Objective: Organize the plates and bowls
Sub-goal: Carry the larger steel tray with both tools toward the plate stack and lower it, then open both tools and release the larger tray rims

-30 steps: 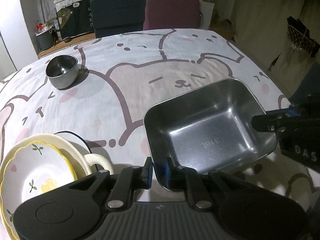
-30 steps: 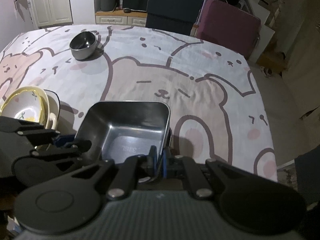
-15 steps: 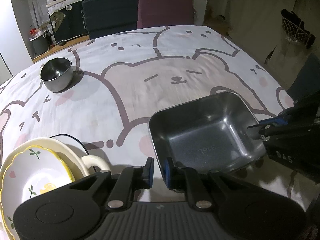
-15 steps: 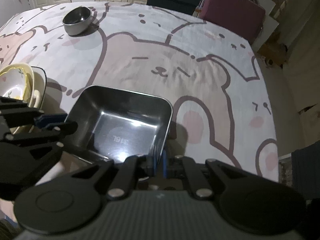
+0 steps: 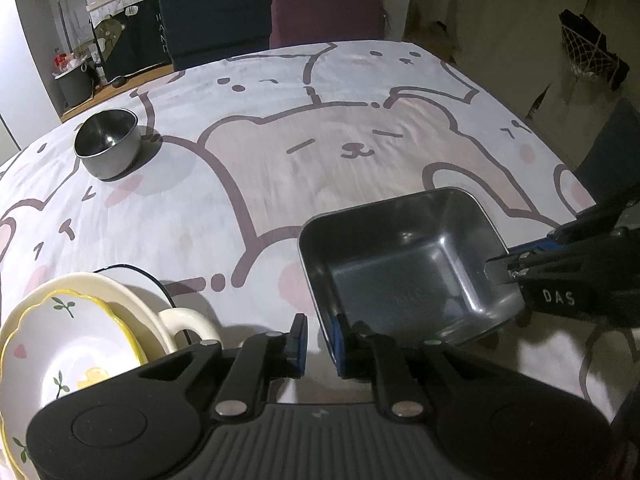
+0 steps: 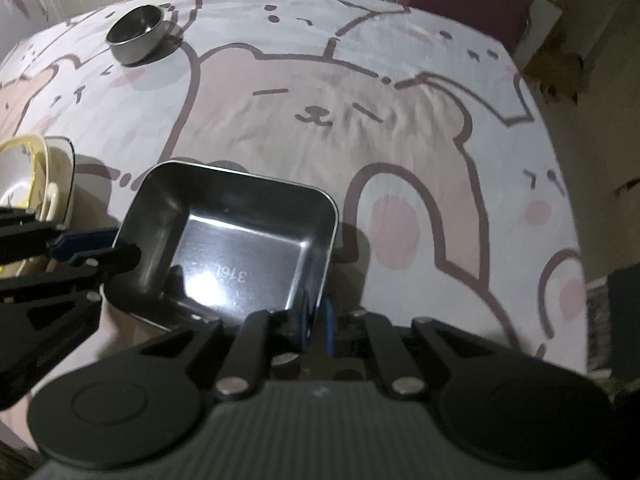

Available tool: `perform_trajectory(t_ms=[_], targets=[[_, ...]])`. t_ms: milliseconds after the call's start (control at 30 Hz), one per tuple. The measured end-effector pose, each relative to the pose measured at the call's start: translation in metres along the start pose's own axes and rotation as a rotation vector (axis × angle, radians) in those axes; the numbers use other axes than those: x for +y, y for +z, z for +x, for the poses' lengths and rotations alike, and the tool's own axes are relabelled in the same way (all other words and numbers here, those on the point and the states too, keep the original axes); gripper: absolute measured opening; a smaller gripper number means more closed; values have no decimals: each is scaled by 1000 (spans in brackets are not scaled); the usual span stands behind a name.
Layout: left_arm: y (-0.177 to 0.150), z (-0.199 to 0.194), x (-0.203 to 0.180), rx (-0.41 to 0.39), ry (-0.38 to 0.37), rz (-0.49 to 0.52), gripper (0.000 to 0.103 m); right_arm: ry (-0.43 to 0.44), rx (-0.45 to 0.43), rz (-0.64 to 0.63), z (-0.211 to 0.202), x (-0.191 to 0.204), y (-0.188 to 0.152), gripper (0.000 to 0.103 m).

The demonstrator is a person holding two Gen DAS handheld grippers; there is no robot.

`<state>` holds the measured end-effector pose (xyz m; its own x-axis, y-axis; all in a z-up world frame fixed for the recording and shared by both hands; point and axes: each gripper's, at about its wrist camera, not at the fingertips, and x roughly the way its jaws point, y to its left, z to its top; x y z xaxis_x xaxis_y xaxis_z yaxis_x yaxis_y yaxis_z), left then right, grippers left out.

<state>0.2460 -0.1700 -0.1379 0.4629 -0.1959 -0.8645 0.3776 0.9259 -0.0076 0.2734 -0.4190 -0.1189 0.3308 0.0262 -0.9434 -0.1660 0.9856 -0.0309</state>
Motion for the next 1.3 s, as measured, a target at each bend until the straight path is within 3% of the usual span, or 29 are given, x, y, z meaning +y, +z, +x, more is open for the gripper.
perform_trajectory(t_ms=[533, 767, 933, 1133, 1300], targets=[[1, 1, 5, 13, -12, -14, 24, 52, 14, 104, 12, -25, -4, 39], [0, 0, 5, 16, -15, -10, 25, 33, 13, 111, 13, -24, -6, 48], [0, 0, 6, 20, -15, -7, 26, 8, 17, 111, 15, -25, -6, 62], [0, 0, 7, 33, -6, -14, 35, -17, 27, 87, 17, -24, -7, 72], [0, -3, 5, 27, -18, -8, 50, -20, 24, 77, 15, -25, -9, 84]])
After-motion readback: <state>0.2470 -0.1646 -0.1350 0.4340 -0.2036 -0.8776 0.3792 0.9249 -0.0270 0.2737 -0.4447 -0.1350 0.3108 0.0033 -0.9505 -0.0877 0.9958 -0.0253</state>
